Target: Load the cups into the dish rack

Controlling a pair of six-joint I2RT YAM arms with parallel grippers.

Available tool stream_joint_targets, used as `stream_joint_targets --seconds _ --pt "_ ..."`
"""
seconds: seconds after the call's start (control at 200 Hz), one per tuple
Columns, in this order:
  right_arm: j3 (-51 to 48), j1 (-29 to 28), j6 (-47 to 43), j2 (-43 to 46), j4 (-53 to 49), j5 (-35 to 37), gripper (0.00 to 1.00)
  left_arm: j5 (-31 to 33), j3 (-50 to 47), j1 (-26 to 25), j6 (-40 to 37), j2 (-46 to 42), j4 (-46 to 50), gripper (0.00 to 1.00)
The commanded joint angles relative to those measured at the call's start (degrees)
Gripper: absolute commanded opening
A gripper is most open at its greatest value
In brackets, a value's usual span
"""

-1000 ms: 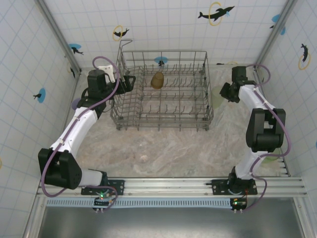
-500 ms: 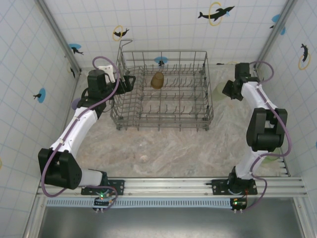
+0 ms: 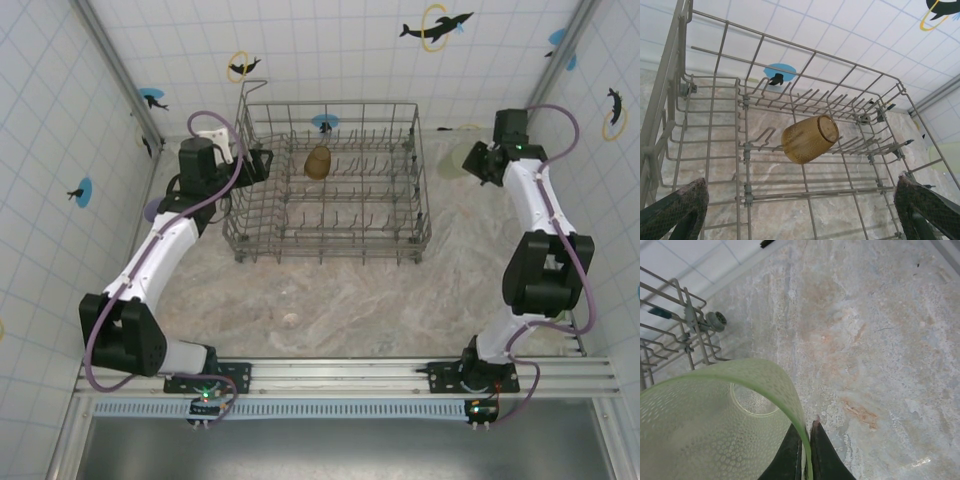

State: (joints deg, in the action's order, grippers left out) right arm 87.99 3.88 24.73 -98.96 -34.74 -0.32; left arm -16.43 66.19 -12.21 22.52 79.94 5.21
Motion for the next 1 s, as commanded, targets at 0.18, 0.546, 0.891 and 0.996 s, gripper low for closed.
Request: stream_joint_targets --seconds 0.18,0.546,0.891,0.996 --pt "9.5 1.7 1.0 2.9 -0.4 -4.9 0.00 -7.0 4.7 0.2 0.8 3.9 3.3 0.98" --pt "-10.3 0.0 11.1 15.7 22.7 -20.0 0.00 -18.1 9.8 0.2 9.5 8.2 0.4 0.98" --pt "-20.7 -6.7 18.0 17.7 40.6 -28.9 0.00 -27.5 12.3 0.2 24.9 13.6 -10.5 0.98" --pt "-23.6 -8.5 19.7 17.1 46.4 -31.7 0.00 -27.7 11.4 0.2 29.1 14.1 -15.0 0.98"
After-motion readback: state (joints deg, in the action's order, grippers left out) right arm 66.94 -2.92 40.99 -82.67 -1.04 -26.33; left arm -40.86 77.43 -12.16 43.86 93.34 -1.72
